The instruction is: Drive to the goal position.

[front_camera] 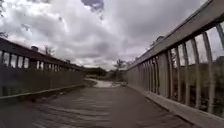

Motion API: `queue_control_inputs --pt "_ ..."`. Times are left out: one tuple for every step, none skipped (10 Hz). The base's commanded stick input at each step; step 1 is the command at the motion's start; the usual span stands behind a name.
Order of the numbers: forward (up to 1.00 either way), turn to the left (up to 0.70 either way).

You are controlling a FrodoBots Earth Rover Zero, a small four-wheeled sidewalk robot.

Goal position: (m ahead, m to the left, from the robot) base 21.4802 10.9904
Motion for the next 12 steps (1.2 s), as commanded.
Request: queue_control_inputs --pt "0.69 0.01" --pt "0.69 0.01" --pt "0.69 0.01" --pt "0.69 0.01" --pt "0.69 0.01" --pt "0.69 0.01" --pt "0.69 0.01" --pt "0.69 0.01" --pt "0.69 0.01" --pt "0.69 0.01" --pt "0.69 0.01" --pt "0.69 0.01"
